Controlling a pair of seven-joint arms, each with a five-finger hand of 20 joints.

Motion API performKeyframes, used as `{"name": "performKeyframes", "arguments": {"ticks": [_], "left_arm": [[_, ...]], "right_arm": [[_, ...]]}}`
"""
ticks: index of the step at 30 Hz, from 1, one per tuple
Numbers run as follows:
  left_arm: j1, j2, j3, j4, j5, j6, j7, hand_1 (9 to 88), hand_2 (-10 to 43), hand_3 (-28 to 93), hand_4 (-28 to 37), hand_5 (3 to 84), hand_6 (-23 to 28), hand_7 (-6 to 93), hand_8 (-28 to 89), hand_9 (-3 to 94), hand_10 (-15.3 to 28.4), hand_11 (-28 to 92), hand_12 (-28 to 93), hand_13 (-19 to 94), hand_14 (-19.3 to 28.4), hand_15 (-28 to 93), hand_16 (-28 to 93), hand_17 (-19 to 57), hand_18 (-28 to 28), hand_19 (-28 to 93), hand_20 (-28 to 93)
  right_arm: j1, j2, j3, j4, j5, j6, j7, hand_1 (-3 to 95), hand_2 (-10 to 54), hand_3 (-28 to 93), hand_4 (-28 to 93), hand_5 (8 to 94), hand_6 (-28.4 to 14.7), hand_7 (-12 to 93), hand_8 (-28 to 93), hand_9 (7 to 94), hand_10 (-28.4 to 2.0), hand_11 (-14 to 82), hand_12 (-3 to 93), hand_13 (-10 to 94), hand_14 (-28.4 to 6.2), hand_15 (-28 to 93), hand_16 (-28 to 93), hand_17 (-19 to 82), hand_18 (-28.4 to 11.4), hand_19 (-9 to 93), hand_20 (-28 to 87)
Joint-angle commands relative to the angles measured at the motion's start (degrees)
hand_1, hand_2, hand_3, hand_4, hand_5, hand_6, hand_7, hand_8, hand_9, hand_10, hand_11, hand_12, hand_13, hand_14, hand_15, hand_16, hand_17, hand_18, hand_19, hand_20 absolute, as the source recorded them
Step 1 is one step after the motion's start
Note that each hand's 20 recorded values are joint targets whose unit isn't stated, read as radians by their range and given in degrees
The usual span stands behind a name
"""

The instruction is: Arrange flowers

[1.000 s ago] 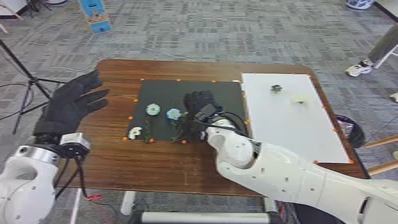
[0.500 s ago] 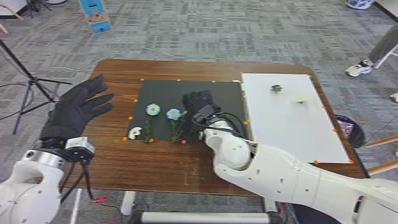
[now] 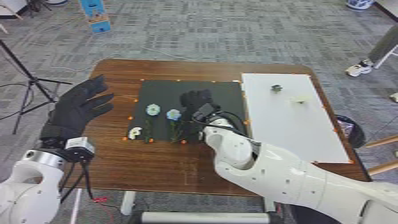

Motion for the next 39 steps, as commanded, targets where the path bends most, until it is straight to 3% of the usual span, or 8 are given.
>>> {"name": "performKeyframes", "arguments": {"ticks": [1,8,11,15,19,23,25,39], "left_arm": [[0.4,-0.35,-0.31,-0.25,-0.2,-0.06,-0.13,24.1,-8.1,72,-28.3,29.1,3.2,20.3,-10,24.4,12.0,23,16,24,14.5,29,2,-7.8,23.9,49,14],[2.9,-1.04,-1.7,-1.81,-0.19,0.16,0.57,24.0,-8.1,72,-28.3,29.1,3.2,20.4,-10,24.4,12.0,23,16,24,14.5,29,2,-7.8,23.8,48,14],[3.7,-1.26,-2.05,-2.19,-0.15,0.04,0.71,24.0,-8.1,72,-28.3,29.1,3.1,20.5,-10,24.4,12.0,23,16,24,14.6,29,2,-7.8,23.9,49,14],[4.5,-1.4,-2.8,-2.66,-0.07,0.58,0.83,24.0,-8.0,72,-28.3,29.1,3.2,20.6,-10,24.5,12.0,23,16,24,14.6,29,2,-7.8,23.9,49,14],[3.3,-0.97,-2.16,-1.98,0.0,1.23,0.53,23.9,-8.0,72,-28.3,29.1,3.1,20.7,-10,24.4,12.0,23,16,24,14.6,29,2,-7.8,23.9,49,14],[3.1,-0.88,-2.16,-1.85,-0.08,1.75,0.6,23.9,-8.0,72,-28.3,29.1,3.1,20.7,-10,24.5,12.0,23,16,24,14.6,29,2,-7.9,23.9,49,14],[3.1,-1.0,-2.24,-1.92,0.04,1.76,0.69,23.9,-8.0,72,-28.3,29.1,3.1,20.7,-10,24.4,12.0,23,16,24,14.7,29,2,-7.9,23.9,49,14],[3.6,-1.51,-2.36,-2.01,-0.39,1.97,0.65,23.8,-7.7,72,-28.3,29.2,3.3,20.5,-10,24.5,12.0,23,16,24,14.6,29,2,-7.9,23.9,49,14]], "right_arm": [[1.8,0.6,1.9,-3.2,-0.3,-0.5,0.3,37.0,-9.5,87,-28,55.5,0.8,34,-16,55.3,-11.3,40.2,31.3,56,-10.4,79,38,29,-20.4,85,57],[1.3,3.6,3.9,-8.9,1.1,-0.1,1.2,36.5,-9.5,86,-28,53.4,-0.2,33,-16,53.4,-12.1,39.9,31.3,55,-11.0,80,38,28,-20.5,86,57],[-2.4,6.9,10.4,-13.0,8.5,-4.6,-5.9,37.9,-9.5,88,-27,50.8,-0.6,31,-15,52.6,-12.4,40.6,31.9,55,-11.1,80,37,28,-20.4,86,57],[-7.3,9.4,19.4,-13.4,16.0,-12.0,-17.3,43.8,-9.4,85,-25,44.8,-1.2,30,-14,53.8,-12.1,46.2,63.7,58,-10.8,81,41,31,-19.8,89,54],[-10.7,12.7,24.4,-13.2,21.1,-15.0,-24.5,43.9,-2.7,86,-24,49.6,0.8,28,-15,62.0,-11.6,50.0,69.2,63,-11.7,81,43,35,-21.2,92,55],[-14.9,14.0,31.0,-14.8,30.1,-28.0,-26.6,31.4,18.5,90,-17,50.2,1.4,18,-13,79.8,-10.0,66.7,40.4,82,-7.6,81,38,54,-22.0,93,69],[-15.3,14.7,30.8,-15.2,27.6,-30.4,-25.7,28.3,25.3,89,-16,47.2,1.5,16,-13,84.4,-8.9,67.9,37.1,87,-6.1,82,37,60,-21.7,93,72],[-23.6,18.2,36.4,-20.5,24.1,-35.6,-25.3,25.7,30.1,89,-14,53.1,2.6,18,-14,90.0,-6.5,72.0,36.4,92,-4.6,85,37,67,-21.5,93,79]]}}
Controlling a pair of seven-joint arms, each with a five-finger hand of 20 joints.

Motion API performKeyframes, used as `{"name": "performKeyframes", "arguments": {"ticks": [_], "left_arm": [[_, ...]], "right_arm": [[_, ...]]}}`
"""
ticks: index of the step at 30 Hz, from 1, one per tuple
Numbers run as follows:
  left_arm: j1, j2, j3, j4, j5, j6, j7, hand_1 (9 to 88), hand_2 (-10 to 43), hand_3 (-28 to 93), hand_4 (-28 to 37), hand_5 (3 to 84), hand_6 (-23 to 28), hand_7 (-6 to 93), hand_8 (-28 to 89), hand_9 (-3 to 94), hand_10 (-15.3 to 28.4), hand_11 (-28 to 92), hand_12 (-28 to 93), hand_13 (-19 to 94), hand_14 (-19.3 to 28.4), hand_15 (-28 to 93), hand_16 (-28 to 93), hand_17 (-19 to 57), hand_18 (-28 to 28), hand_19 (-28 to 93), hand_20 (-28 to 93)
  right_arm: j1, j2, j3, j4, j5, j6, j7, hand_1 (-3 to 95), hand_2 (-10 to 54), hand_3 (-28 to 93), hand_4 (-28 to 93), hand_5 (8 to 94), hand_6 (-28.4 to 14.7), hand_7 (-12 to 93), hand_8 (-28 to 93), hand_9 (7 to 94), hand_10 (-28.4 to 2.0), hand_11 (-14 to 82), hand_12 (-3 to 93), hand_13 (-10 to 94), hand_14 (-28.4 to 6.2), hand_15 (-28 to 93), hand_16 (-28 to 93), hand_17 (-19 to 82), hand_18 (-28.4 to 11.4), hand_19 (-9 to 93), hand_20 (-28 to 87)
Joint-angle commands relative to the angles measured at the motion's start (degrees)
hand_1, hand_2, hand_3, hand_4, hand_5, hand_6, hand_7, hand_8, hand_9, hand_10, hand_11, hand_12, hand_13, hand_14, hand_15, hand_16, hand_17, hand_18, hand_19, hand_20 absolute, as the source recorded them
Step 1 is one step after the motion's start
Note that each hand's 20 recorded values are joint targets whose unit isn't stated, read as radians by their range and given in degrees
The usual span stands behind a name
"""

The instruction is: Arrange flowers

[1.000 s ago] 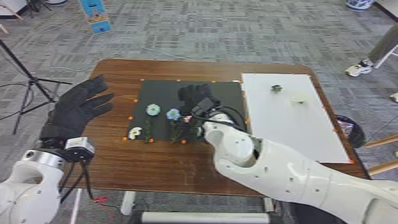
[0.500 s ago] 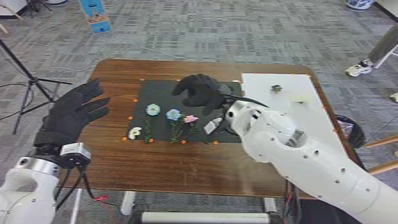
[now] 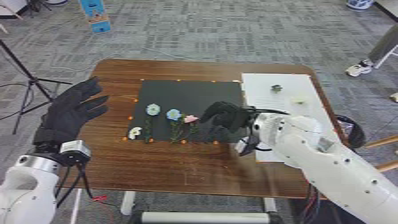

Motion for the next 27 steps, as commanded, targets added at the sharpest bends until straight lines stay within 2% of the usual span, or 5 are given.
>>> {"name": "performKeyframes", "arguments": {"ticks": [1,11,16,20,27], "left_arm": [[0.5,-0.71,-0.32,-0.2,-0.38,0.66,0.03,23.8,-7.7,72,-28.3,29.2,3.3,20.4,-10,24.5,12.0,23,16,24,14.6,29,2,-7.8,23.9,49,14],[1.1,-0.68,-0.54,-0.37,-0.39,0.75,0.07,23.8,-7.7,72,-28.3,29.2,3.2,20.5,-10,24.5,12.0,23,16,24,14.6,29,2,-7.9,23.9,49,14],[0.9,-0.58,-0.22,-0.17,-0.3,0.45,-0.2,23.8,-7.6,72,-28.3,29.1,3.1,20.7,-10,24.5,12.0,23,16,24,14.6,29,2,-7.9,23.8,49,14],[1.1,-0.7,-0.31,-0.16,-0.29,0.35,-0.32,23.8,-7.6,72,-28.3,29.1,3.1,20.7,-10,24.4,11.9,23,16,24,14.5,29,2,-7.9,23.9,49,14],[1.1,-0.65,-0.33,-0.16,-0.36,0.24,-0.24,23.8,-7.5,72,-28.3,29.1,3.2,20.7,-10,24.4,12.0,23,16,24,14.6,29,2,-7.9,23.9,49,13]], "right_arm": [[-4.6,3.0,2.3,-3.6,1.2,0.6,-1.0,25.7,30.1,89,-14,53.5,2.7,18,-15,90.0,-6.5,72.0,36.4,92,-4.6,85,37,67,-21.5,93,79],[-7.3,2.9,2.9,-5.6,0.5,-0.7,-1.9,25.6,30.4,89,-14,54.0,3.1,18,-15,89.9,-6.7,71.9,36.6,92,-4.7,85,37,67,-21.4,93,79],[-7.9,2.9,3.4,-7.2,-0.7,2.5,-2.5,25.7,30.3,89,-14,53.1,2.9,18,-15,89.8,-6.8,71.6,36.6,92,-4.8,85,37,67,-21.4,93,79],[-8.4,2.6,4.3,-8.1,-0.2,4.0,-3.3,25.8,30.2,89,-14,48.7,2.4,17,-15,89.8,-6.8,71.4,36.7,92,-4.7,85,37,67,-21.5,93,79],[-5.4,0.5,0.6,-5.5,-2.9,0.7,-1.5,28.3,29.0,88,-16,39.8,2.3,17,-15,88.5,-7.0,70.2,37.2,91,-4.6,84,38,66,-21.1,93,79]]}}
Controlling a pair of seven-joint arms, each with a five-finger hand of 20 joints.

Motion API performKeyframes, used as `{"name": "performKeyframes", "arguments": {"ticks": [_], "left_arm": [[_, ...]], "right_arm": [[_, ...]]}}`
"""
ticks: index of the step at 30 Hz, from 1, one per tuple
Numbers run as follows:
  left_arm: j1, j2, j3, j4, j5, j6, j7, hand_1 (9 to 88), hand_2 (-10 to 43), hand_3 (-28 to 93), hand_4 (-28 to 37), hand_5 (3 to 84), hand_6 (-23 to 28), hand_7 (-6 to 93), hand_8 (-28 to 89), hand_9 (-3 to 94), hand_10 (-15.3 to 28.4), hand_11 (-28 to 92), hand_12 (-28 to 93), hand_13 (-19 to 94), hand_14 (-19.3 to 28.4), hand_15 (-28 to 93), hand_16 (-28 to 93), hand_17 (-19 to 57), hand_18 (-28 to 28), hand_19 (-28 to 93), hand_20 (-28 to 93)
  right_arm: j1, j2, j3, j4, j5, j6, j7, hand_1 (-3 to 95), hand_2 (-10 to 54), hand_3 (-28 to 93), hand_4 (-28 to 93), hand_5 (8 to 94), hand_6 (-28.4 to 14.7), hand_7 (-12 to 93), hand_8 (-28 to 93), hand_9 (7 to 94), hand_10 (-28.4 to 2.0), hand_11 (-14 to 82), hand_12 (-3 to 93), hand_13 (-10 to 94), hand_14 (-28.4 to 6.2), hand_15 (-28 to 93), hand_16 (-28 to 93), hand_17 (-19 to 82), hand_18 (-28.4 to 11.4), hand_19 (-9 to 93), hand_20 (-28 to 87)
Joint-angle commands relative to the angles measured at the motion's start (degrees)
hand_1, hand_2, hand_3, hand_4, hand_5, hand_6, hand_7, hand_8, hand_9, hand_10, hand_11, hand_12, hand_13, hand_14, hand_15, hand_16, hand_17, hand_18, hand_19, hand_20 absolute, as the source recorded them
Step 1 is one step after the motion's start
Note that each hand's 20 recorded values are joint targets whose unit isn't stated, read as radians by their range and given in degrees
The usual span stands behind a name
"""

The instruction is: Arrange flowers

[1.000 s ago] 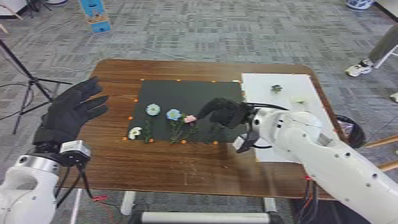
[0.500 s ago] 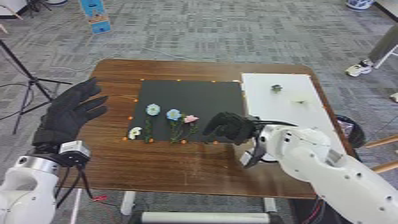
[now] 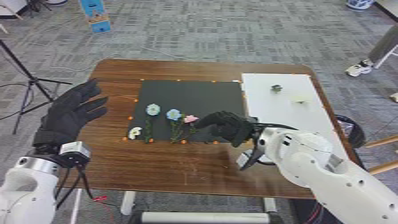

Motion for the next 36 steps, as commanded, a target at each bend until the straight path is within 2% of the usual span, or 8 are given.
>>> {"name": "performKeyframes", "arguments": {"ticks": [1,18,36], "left_arm": [[0.4,-0.48,-0.11,-0.11,-0.26,-0.05,-0.18,23.8,-7.5,72,-28.3,29.1,3.2,20.6,-10,24.5,12.1,23,16,24,14.6,29,2,-7.8,23.9,49,13],[0.3,-0.4,0.07,0.2,-0.3,0.03,-0.32,23.7,-7.7,72,-28.3,29.1,3.1,20.9,-11,24.5,12.1,23,16,24,14.6,29,2,-7.9,23.8,49,14],[1.5,-0.84,-0.4,-0.38,-0.24,0.42,0.1,23.8,-7.6,72,-28.3,29.1,3.2,20.6,-10,24.4,11.9,23,16,24,14.6,29,2,-7.9,23.8,48,14]], "right_arm": [[3.3,-2.4,-4.2,2.2,-3.3,-2.4,1.4,28.5,28.9,88,-16,39.4,2.4,17,-15,88.4,-7.0,70.1,37.2,91,-4.5,84,38,66,-21.1,93,79],[6.2,-1.6,-8.2,6.1,-7.6,-3.3,4.9,27.4,30.1,89,-15,43.4,3.1,18,-16,89.4,-6.7,70.6,36.4,92,-4.3,85,37,67,-20.8,93,79],[8.0,4.2,-7.7,2.7,-8.3,-4.4,3.0,26.1,31.1,89,-15,50.7,4.2,18,-16,89.9,-6.6,70.9,36.4,92,-4.1,85,37,67,-21.0,93,79]]}}
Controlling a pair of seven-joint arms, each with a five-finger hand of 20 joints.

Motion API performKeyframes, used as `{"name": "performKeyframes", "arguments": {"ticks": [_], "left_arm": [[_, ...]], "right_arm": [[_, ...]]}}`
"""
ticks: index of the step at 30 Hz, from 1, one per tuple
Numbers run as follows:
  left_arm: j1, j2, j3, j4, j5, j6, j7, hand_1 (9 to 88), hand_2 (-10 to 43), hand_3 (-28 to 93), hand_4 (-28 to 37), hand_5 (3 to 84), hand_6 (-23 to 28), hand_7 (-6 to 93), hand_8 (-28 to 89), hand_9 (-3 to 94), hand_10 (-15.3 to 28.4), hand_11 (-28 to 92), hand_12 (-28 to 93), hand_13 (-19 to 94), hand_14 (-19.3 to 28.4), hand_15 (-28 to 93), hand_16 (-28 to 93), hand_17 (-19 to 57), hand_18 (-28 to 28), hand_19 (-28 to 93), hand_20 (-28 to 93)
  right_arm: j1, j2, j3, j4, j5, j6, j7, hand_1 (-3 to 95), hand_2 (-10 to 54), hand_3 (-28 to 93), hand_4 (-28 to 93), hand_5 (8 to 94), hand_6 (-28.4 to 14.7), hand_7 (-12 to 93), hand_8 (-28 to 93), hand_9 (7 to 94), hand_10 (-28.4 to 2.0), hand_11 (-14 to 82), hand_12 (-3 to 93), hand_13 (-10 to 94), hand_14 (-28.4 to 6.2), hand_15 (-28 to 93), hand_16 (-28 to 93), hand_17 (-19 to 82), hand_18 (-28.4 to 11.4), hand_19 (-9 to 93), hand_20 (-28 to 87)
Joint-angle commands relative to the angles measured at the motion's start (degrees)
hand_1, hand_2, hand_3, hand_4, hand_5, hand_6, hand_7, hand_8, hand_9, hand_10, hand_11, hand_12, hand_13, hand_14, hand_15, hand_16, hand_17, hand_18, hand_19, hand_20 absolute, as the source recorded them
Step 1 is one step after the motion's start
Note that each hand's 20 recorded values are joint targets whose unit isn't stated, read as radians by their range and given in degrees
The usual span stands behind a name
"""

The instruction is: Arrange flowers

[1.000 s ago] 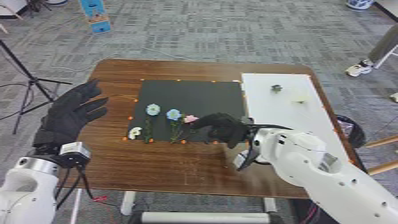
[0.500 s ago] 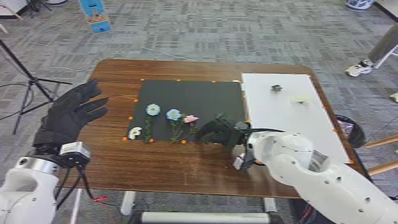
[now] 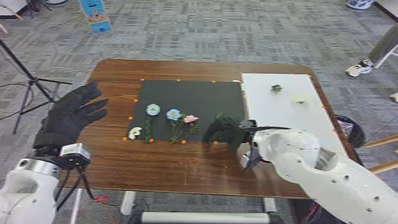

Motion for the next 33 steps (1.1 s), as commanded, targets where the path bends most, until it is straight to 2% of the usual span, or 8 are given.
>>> {"name": "performKeyframes", "arguments": {"ticks": [1,9,12,16,19,24,30,33], "left_arm": [[0.9,-0.67,-0.41,-0.45,-0.16,0.43,0.07,23.7,-7.6,72,-28.3,29.1,3.2,20.7,-10,24.4,11.9,23,16,24,14.6,29,2,-7.9,23.8,48,14],[1.2,-0.9,-0.58,-0.66,-0.14,0.64,-0.01,23.7,-7.6,72,-28.3,29.1,3.2,20.6,-10,24.4,12.0,23,16,24,14.6,29,2,-7.9,23.8,48,14],[1.2,-0.95,-0.62,-0.67,-0.16,0.6,0.01,23.8,-7.5,72,-28.3,29.1,3.2,20.7,-10,24.4,12.0,23,16,24,14.5,29,2,-7.9,23.8,48,14],[1.1,-0.97,-0.43,-0.59,-0.2,0.86,-0.07,23.7,-7.6,72,-28.3,29.1,3.2,20.7,-11,24.4,11.9,23,16,24,14.6,29,2,-7.9,23.8,48,14],[1.0,-1.12,-0.23,-0.56,-0.19,0.7,-0.07,23.8,-7.6,72,-28.3,29.0,3.1,20.7,-10,24.5,12.0,23,16,24,14.6,29,2,-7.9,23.8,48,14],[0.9,-1.25,-0.19,-0.64,-0.09,0.69,0.13,23.9,-7.5,72,-28.3,29.0,3.1,20.6,-10,24.4,11.9,23,16,24,14.6,29,2,-7.9,23.9,48,14],[1.7,-1.36,-0.8,-1.02,-0.1,1.4,0.32,23.8,-7.5,72,-28.3,29.0,3.0,20.8,-10,24.4,12.0,23,16,24,14.5,29,2,-7.9,23.9,48,14],[1.7,-1.43,-0.8,-1.01,-0.11,1.5,0.54,23.7,-7.5,72,-28.3,29.1,3.1,20.7,-11,24.4,12.0,23,16,24,14.5,29,2,-7.9,23.9,49,14]], "right_arm": [[1.7,3.5,0.0,-1.5,-1.3,-0.4,-1.5,26.1,31.1,89,-15,50.9,4.2,18,-16,89.9,-6.7,70.9,36.5,92,-4.2,85,37,67,-21.0,93,79],[-1.0,3.4,2.6,-2.4,1.2,-0.5,-4.3,25.9,29.8,89,-15,51.5,4.1,18,-16,90.1,-6.7,70.9,36.3,92,-4.2,85,37,67,-21.1,93,79],[-3.0,2.8,5.9,-3.2,6.2,0.9,-6.3,26.3,20.4,86,-20,50.7,3.9,19,-16,90.2,-6.7,70.1,36.5,92,-4.5,84,38,67,-21.8,93,78],[-4.2,2.3,9.6,-3.0,19.9,6.2,-8.8,23.8,9.5,81,-24,49.9,3.5,19,-16,89.5,-7.2,68.3,36.1,92,-4.7,83,38,67,-22.0,93,78],[-3.3,4.0,9.3,-2.1,26.9,19.0,-8.8,23.3,7.6,81,-25,49.8,3.2,19,-16,88.8,-8.1,64.3,34.6,90,-4.9,83,38,65,-22.0,93,77],[2.7,8.5,3.3,2.2,8.5,39.4,8.9,26.2,3.3,79,-24,50.4,2.1,17,-14,86.8,-10.3,45.1,30.2,85,-5.6,82,38,59,-22.0,93,74],[11.0,11.9,-5.4,10.7,-11.2,34.8,27.6,28.7,-6.7,78,-27,47.8,0.2,15,-12,69.4,-12.3,22.5,21.5,77,-6.2,84,36,49,-21.3,93,69],[12.7,13.5,-8.5,12.9,-12.5,34.1,30.4,29.4,-9.4,78,-28,40.7,-3.2,14,-10,47.1,-14.6,18.1,21.5,64,-10.0,86,32,37,-22.5,93,58]]}}
